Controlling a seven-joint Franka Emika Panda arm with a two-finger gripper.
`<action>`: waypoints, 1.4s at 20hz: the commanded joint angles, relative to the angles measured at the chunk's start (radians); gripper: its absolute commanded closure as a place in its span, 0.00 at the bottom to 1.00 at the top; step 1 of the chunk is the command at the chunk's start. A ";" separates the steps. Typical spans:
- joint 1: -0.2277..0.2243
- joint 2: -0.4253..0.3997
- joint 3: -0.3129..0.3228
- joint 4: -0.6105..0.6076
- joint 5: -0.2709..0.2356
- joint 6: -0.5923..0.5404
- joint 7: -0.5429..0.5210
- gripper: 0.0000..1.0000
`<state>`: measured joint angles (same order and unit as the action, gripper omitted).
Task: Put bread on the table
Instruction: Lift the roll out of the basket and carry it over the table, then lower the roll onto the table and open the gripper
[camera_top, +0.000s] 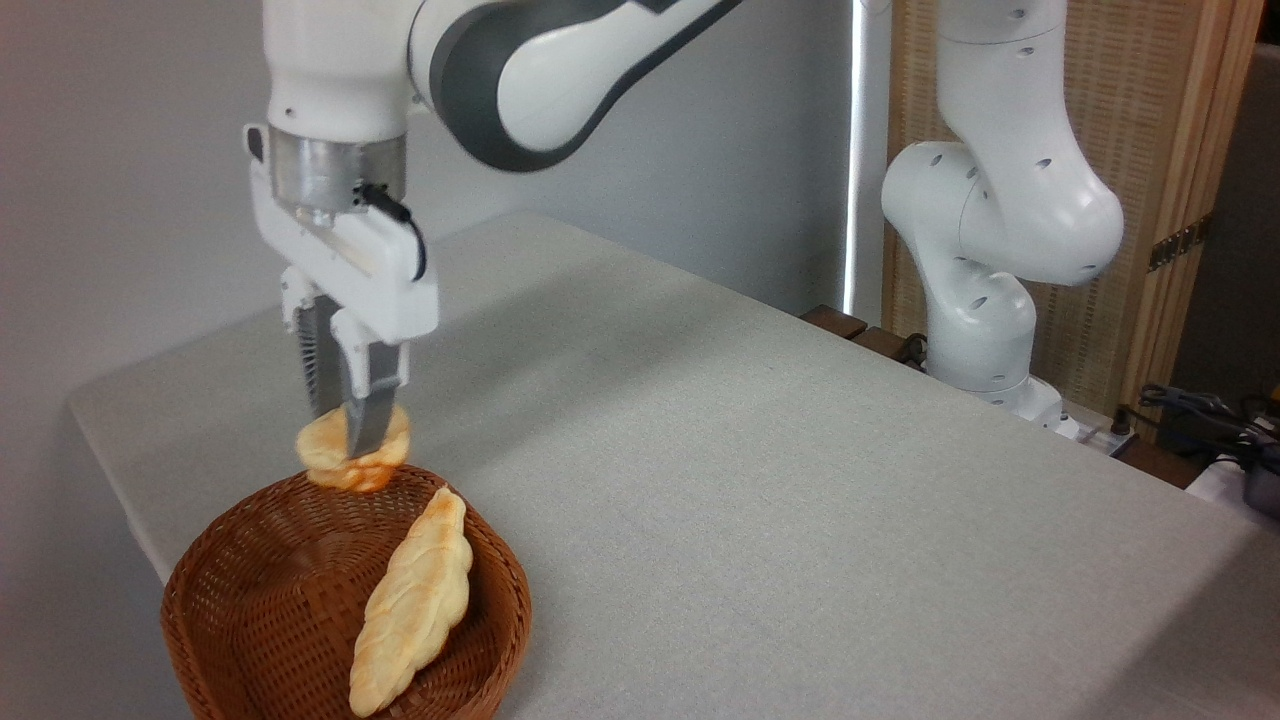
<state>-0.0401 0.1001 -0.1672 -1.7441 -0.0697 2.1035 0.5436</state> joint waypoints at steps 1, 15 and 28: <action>0.000 -0.126 0.003 -0.122 -0.019 -0.046 0.006 0.51; -0.064 -0.171 -0.020 -0.284 -0.007 -0.129 -0.004 0.39; -0.057 -0.138 -0.008 -0.272 -0.008 -0.120 -0.008 0.00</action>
<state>-0.0955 -0.0370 -0.1853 -2.0340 -0.0715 1.9941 0.5433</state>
